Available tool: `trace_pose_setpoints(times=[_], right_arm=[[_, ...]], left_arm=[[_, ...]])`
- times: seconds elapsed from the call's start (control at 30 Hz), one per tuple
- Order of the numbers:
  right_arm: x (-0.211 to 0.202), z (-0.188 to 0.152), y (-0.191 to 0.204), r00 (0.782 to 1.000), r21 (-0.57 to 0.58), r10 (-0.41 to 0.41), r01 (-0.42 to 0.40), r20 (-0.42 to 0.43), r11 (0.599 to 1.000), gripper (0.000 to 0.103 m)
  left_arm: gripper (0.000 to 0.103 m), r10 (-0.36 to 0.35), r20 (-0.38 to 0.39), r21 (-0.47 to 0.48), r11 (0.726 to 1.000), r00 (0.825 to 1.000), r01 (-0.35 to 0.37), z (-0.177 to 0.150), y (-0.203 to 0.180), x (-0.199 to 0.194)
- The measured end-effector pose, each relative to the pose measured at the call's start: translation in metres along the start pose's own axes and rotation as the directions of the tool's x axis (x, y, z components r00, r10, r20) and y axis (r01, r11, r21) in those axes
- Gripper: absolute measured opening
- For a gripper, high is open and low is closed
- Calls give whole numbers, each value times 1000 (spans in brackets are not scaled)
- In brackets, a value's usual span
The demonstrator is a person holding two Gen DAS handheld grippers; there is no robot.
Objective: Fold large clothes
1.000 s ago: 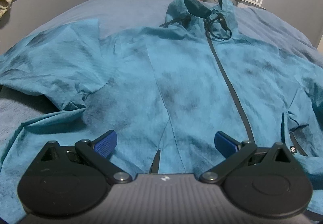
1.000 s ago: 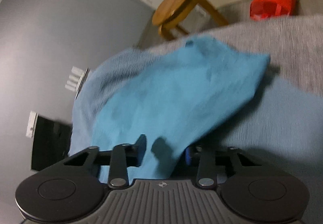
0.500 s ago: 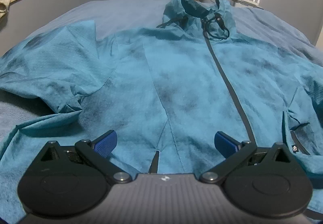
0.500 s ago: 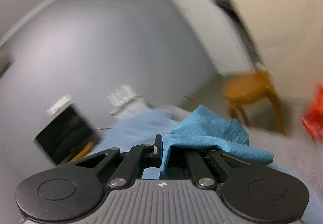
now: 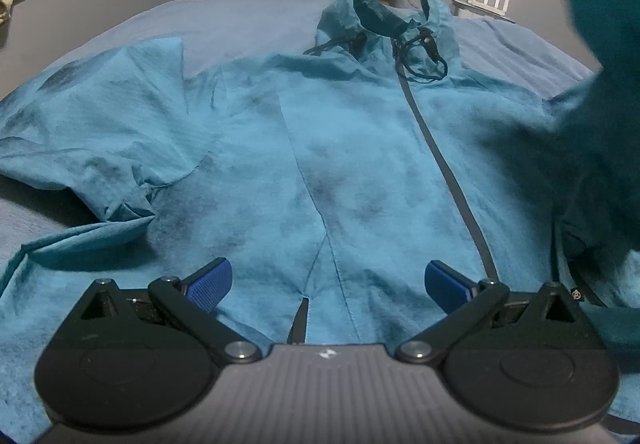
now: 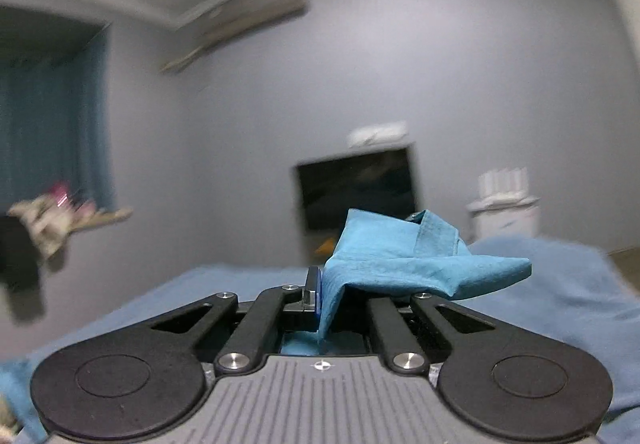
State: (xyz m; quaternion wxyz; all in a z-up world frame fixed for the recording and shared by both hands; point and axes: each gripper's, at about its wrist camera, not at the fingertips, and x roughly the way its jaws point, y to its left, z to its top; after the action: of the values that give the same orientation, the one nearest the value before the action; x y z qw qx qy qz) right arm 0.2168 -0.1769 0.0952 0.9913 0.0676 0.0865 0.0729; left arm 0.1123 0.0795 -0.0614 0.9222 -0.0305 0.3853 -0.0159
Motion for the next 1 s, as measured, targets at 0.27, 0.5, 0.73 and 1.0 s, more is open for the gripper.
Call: trace_pose_setpoints(times=[0.27,0.5,0.73,1.0], right_arm=[[70,-115,118,904,-50,135,-169,-405,984,41],[46,-129,76,899,15,104,-109,-426,994,70],[-2,-125,-20,899,-44,-81,69,-431,997,92],[-23,-167,-83,882,-86,-178,156,-436,984,98]], left_arm=[[103,-12,-3,-18,1000,1000,12,-2,3,0],[103,-15,9,-29,999,1000,15,-1,4,-3],[103,50,85,80,995,995,-57,34,-16,-11],[103,-56,-15,284,957,998,57,64,-79,39]])
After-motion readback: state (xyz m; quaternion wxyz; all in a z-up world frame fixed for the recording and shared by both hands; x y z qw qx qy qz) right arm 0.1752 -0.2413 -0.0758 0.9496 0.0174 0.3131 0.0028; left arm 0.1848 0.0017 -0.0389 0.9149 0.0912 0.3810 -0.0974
